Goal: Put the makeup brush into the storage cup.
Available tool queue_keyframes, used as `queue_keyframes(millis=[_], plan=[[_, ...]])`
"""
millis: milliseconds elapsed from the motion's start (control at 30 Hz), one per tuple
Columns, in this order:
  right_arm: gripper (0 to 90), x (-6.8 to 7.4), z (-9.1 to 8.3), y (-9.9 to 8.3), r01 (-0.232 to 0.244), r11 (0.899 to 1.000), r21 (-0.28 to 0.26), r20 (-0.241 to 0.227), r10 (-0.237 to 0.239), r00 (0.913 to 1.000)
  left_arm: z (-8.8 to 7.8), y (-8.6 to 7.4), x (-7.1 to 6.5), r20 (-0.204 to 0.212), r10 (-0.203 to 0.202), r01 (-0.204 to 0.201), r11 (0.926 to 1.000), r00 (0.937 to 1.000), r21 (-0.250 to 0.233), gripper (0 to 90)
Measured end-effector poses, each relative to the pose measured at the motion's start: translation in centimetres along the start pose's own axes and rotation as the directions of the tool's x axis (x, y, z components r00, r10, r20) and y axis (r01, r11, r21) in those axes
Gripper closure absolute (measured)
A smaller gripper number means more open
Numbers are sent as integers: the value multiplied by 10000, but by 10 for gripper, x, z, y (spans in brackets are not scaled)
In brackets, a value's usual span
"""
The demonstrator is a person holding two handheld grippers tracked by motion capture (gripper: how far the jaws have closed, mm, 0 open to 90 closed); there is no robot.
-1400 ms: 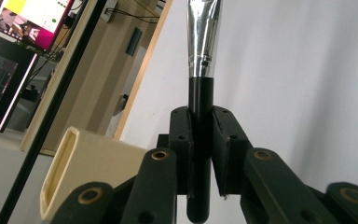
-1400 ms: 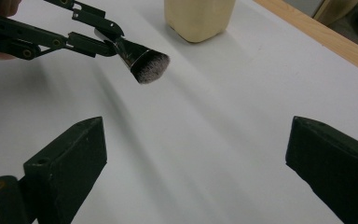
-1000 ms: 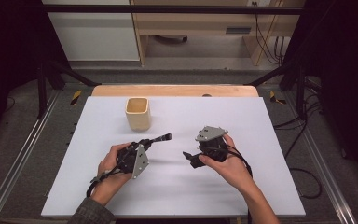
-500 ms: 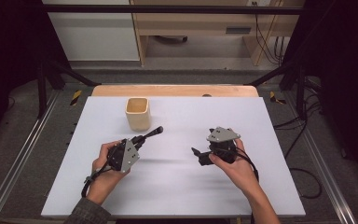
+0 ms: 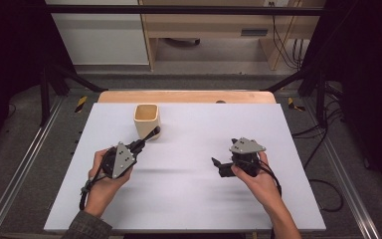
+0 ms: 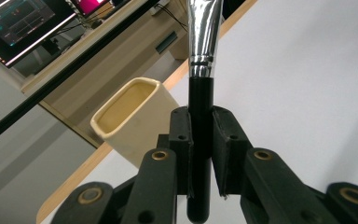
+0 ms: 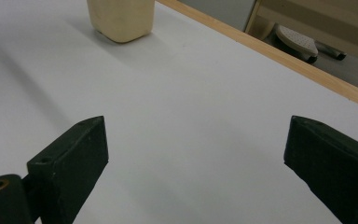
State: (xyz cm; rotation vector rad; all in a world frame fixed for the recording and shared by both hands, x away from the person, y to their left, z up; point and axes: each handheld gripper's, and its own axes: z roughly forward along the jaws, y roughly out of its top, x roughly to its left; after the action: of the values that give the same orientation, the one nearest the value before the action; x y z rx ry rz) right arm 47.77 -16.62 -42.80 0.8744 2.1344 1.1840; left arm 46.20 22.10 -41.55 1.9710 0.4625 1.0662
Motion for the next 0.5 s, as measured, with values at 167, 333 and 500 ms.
queue_keyframes(millis=[167, 333, 500], plan=[[58, -4, 1, -5, -216, 9998, 32, 55, 216, 9998, -7, -4, 11, -10, -777, 777, 9964, 9970, -350, 791], [59, -9, -4, -7, -416, 9989, -229, 209, 421, 9989, -12, -8, 18, -124, -1132, 1125, 9924, 9935, -508, 791], [61, -16, -10, -9, -660, 9960, -603, 401, 685, 9968, -19, -11, 26, -286, -1520, 1497, 9863, 9880, -688, 791]])
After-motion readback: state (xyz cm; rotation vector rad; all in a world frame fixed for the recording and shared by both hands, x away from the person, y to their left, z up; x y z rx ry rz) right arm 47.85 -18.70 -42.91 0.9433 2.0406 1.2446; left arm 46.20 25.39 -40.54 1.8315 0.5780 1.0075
